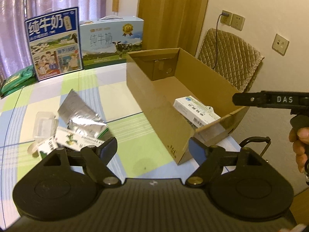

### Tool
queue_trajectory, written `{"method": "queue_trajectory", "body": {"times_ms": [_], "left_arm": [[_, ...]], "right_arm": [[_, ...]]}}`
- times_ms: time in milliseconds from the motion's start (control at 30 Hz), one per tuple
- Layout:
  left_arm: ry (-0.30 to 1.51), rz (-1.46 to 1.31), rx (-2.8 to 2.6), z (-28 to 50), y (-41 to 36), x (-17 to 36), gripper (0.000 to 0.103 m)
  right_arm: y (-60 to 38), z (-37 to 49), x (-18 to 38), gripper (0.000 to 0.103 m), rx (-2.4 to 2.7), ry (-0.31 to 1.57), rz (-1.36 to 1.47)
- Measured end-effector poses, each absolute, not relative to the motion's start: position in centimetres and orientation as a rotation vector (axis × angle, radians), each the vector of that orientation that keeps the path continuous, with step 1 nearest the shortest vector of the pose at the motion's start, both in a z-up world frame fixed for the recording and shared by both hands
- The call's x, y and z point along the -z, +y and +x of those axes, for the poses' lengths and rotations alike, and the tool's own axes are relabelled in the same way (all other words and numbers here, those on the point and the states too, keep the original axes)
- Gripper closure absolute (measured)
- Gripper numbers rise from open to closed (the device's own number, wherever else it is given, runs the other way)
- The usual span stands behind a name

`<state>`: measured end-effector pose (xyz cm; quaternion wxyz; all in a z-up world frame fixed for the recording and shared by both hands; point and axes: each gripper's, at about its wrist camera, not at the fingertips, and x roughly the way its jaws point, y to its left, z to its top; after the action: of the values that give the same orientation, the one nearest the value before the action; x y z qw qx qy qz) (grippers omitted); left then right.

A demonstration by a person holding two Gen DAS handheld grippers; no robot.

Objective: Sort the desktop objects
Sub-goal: 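Open the right tool to drop the white-green medicine box into the box, then move both tools back over the remaining items on the table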

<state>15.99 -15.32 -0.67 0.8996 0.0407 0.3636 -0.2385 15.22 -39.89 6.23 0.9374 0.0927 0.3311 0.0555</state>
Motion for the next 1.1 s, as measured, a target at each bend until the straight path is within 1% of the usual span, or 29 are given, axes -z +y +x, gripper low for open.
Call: {"method": "queue_trajectory", "body": {"times_ms": [67,367,833,1100], "left_arm": [[0.750,0.078,0.482,15.3,-14.4,0.5,0.019],[0.714,0.070,0.432,12.6,-10.5,-0.6,0.002],[0.760,0.055,0.299,10.2,-2.5,0.8,0.001],[0.784,0.029,0.253,10.1,0.1,1.7,0.001]], "right_arm": [[-39.4,14.6,-6.6,0.002,-0.109,0.667,0.189],[-36.9,12.1,-7.7,0.002,-0.131,0.650,0.187],[-31.6,8.9,-6.4,0.002,-0.244,0.685,0.170],[-28.7,8.6,-5.1,0.002,-0.297,0.711,0.110]]}}
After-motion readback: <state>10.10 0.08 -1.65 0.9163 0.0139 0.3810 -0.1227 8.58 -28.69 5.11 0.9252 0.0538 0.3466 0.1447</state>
